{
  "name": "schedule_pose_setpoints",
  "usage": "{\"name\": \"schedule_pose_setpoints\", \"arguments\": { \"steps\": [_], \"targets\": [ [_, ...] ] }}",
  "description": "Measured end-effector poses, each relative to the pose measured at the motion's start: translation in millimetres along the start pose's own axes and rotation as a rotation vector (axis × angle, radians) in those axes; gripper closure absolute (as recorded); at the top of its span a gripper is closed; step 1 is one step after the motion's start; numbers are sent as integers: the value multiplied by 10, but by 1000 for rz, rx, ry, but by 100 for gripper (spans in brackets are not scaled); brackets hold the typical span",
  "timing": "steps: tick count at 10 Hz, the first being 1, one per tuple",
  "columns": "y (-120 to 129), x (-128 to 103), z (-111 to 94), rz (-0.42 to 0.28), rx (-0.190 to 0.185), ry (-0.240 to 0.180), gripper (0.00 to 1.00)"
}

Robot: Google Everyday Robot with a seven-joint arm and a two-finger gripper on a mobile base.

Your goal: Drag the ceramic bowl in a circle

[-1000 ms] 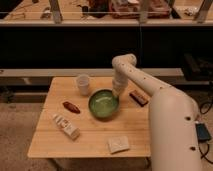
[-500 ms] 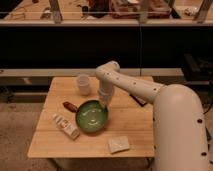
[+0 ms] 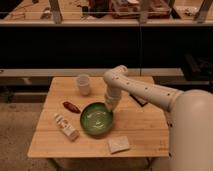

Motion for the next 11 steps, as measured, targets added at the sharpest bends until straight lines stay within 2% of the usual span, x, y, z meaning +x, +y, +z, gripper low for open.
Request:
{"name": "schedule_pose_setpoints", "arguments": {
  "steps": [2, 5, 6, 7, 8, 9, 11],
  "targets": [
    [447, -273, -77, 75, -13, 14, 100],
    [1043, -558, -204, 177, -42, 35, 100],
    [1334, -654, -282, 234, -55, 51, 100],
    [1599, -711, -348, 301, -61, 65, 100],
    [1743, -738, -367, 335, -61, 67, 100],
    [1941, -725, -389, 358, -61, 75, 100],
    [2119, -655, -373, 382, -63, 74, 100]
  ]
}}
